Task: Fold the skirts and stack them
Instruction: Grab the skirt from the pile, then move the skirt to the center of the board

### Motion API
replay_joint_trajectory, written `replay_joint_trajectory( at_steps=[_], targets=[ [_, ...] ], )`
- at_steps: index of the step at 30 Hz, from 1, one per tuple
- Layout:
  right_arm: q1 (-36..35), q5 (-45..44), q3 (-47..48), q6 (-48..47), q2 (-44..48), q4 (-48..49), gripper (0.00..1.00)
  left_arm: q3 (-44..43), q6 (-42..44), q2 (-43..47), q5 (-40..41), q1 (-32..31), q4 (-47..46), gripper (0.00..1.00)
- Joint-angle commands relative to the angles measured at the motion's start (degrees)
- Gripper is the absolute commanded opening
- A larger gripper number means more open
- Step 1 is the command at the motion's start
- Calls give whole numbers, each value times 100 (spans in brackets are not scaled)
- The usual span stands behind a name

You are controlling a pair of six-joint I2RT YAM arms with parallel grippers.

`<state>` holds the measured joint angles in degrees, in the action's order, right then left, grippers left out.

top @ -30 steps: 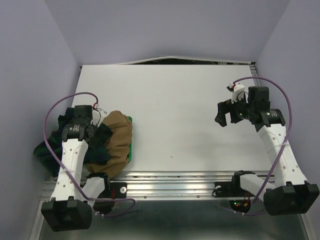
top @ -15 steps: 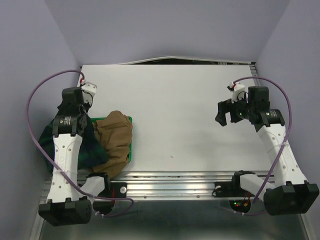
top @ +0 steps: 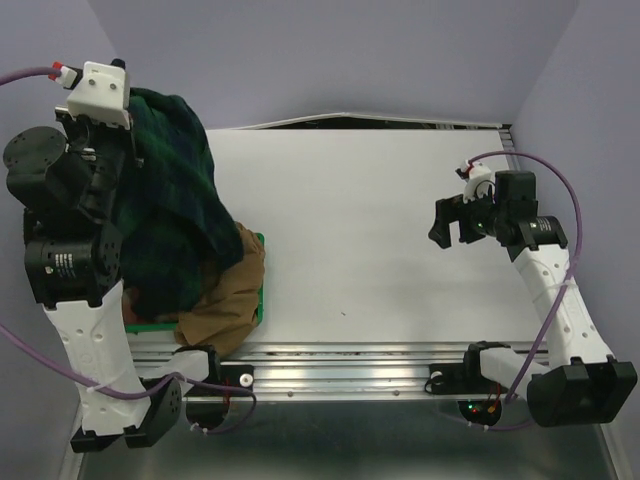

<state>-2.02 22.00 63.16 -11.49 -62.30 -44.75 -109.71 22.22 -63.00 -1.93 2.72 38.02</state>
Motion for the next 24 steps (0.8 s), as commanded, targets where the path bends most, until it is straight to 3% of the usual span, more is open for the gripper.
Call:
replay_joint_trajectory(
  at_steps=[1,6,10,13,19,22,24],
  targets=[
    [-35,-126,320,243,-45,362,100,-796,-675,-484,-1598,-8,-1085,0],
    [-35,-126,522,305,-203,380,100,-1166,-1413,-1082,-2215,-245,-1561,0],
    [-35,41,601,305,-352,362,100,-851,-1554,-1399,-2136,-966,-1894,0],
    [-35,243,636,243,-414,362,100,-386,-1247,-1556,-1636,-2148,-2184,0],
    [-35,16,759,243,-616,379,100,607,-482,-1855,-879,-3646,-2747,0],
    [384,-222,803,322,-774,423,100,1528,-105,-2215,-546,-4331,-2923,0],
    [859,126,865,392,-1045,406,100,1943,-34,-2374,-309,-4839,-3046,0]
  ],
)
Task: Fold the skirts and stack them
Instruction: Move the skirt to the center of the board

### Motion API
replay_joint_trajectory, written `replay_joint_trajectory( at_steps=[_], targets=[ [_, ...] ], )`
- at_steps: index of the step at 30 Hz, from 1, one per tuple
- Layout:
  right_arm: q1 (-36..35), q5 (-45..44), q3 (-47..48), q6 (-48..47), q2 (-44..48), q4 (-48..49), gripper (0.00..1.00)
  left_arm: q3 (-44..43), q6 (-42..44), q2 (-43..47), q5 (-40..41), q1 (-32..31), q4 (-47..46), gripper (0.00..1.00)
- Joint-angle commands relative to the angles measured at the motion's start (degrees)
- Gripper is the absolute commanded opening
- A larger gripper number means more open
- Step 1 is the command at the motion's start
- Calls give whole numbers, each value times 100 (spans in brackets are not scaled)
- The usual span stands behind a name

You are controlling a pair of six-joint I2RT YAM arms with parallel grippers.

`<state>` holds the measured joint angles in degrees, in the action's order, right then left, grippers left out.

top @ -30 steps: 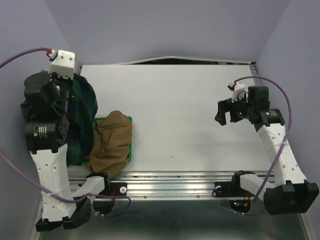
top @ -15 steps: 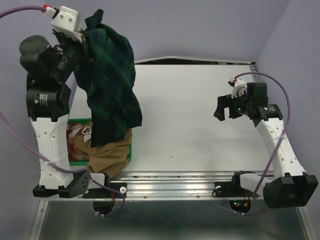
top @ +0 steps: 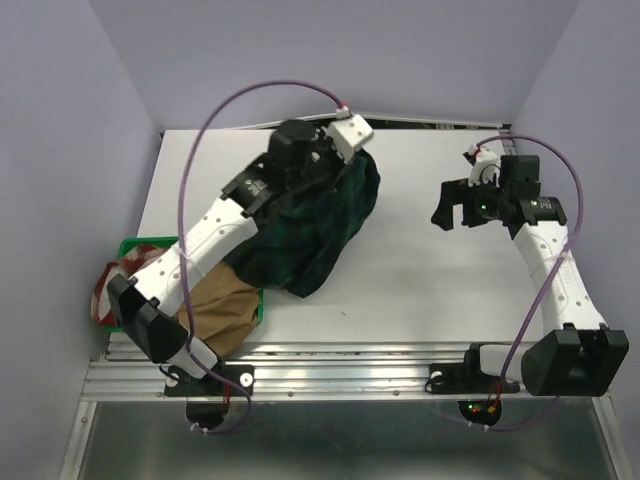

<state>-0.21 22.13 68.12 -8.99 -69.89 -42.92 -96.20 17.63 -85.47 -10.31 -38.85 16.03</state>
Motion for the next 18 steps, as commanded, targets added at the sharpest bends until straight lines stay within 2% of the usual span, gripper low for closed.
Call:
replay_joint_trajectory(
  at_steps=[1,3,4,6,7,8,11,12,15,16,18],
  targets=[
    [976,351,395,239,-402,214,100,803,478,-215,608,-868,-926,0],
    [1765,1192,491,319,-683,161,100,1304,522,-470,801,-1246,-1031,0],
    [1900,1406,527,302,-971,100,99,1445,514,-566,846,-1613,-1145,0],
    [1990,1880,519,249,-1219,-58,98,1675,522,-847,864,-1958,-1181,0],
    [1990,2013,475,249,-1368,-68,98,1684,548,-1031,898,-2273,-1155,4],
    [1990,2136,422,232,-1422,-68,97,1658,566,-1103,934,-2407,-1138,18],
    [1990,2427,316,40,-1562,-164,97,1579,488,-1086,881,-2583,-1129,45],
    [1990,2497,316,-32,-1589,-321,97,1491,452,-1033,872,-2584,-1111,66],
    [1990,2726,299,-374,-1633,-646,97,1394,435,-717,742,-2427,-953,69],
    [1990,2761,299,-445,-1642,-726,97,1394,391,-603,627,-2321,-857,78],
    [1990,2840,229,-655,-1668,-945,97,1350,163,-365,164,-1840,-681,79]
  ],
)
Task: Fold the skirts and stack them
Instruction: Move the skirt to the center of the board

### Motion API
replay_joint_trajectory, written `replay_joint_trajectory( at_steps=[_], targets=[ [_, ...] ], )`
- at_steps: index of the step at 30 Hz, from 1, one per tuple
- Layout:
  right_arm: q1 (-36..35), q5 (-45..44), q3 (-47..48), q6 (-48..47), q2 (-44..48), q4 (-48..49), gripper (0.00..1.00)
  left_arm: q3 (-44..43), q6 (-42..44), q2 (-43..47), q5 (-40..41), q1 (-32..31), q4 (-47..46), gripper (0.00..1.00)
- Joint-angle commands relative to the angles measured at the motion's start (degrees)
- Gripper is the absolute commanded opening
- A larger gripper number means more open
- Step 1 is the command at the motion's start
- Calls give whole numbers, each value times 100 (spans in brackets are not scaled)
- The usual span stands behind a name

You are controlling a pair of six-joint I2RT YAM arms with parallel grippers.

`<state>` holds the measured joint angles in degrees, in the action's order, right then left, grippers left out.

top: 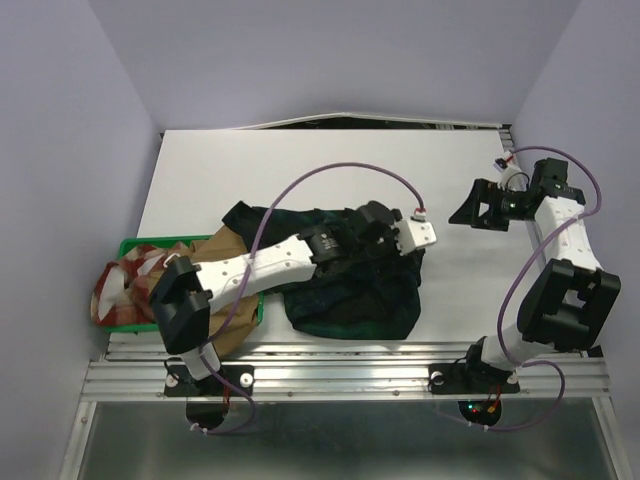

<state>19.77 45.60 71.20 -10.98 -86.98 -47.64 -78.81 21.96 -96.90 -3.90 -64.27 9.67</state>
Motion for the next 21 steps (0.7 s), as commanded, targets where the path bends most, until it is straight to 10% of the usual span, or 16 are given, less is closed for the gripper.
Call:
replay_joint_trajectory(
  at_steps=[1,13,21],
  targets=[
    [-8,528,-115,-640,15,-544,97,-399,-445,839,-628,888,130,79],
    [-1043,108,-291,-1557,504,-1389,84,1375,765,2008,-1912,1857,1492,66],
    [-2354,-728,-572,-1046,262,-1056,87,2370,925,1502,-369,1646,1213,71]
  ],
)
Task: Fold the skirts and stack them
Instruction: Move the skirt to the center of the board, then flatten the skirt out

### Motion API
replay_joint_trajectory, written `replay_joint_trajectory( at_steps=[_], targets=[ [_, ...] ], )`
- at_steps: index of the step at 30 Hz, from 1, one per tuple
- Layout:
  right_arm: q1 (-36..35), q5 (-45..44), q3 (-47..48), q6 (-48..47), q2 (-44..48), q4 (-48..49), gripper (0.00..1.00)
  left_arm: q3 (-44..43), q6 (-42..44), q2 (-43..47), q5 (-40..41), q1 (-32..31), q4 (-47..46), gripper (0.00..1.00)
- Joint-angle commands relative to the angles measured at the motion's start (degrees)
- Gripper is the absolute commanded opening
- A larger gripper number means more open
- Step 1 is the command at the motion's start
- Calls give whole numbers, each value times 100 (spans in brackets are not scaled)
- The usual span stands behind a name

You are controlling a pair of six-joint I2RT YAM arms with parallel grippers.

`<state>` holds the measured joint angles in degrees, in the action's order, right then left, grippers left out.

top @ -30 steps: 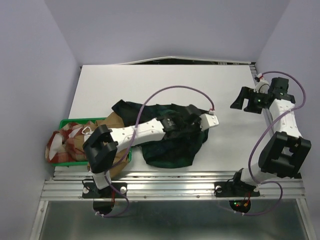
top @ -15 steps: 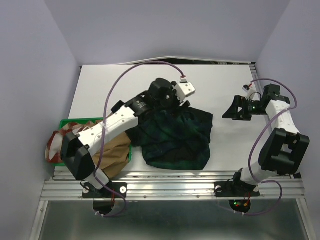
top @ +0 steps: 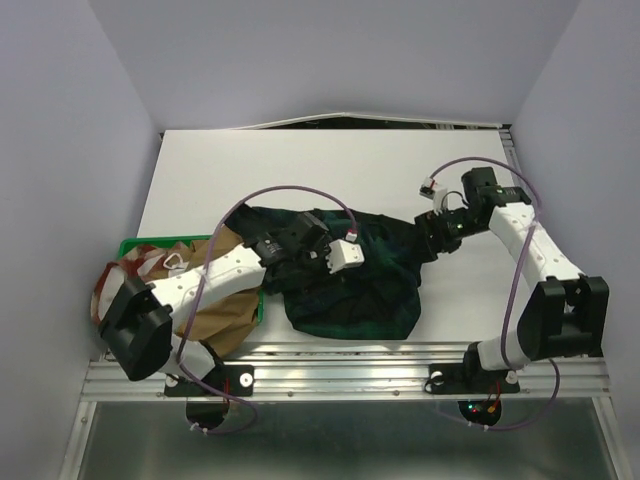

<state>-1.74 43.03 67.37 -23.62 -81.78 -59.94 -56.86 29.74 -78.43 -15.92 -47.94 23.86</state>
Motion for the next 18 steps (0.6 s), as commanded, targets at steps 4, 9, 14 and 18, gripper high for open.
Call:
replay_joint_trajectory(
  at_steps=[4,9,14,18],
  targets=[
    [-257,-514,-269,384,-654,501,80,-131,-12,-1427,1530,66,-355,69],
    [-257,-1136,-321,901,-1077,1211,20,-815,-91,-2350,1768,338,-619,36],
    [-257,-1981,-207,1332,-1419,1810,1,-1783,-161,-2834,1821,812,-874,0],
    [6,-2412,161,1430,-1762,2118,1,-2881,-47,-3072,1410,997,-769,0]
  ],
)
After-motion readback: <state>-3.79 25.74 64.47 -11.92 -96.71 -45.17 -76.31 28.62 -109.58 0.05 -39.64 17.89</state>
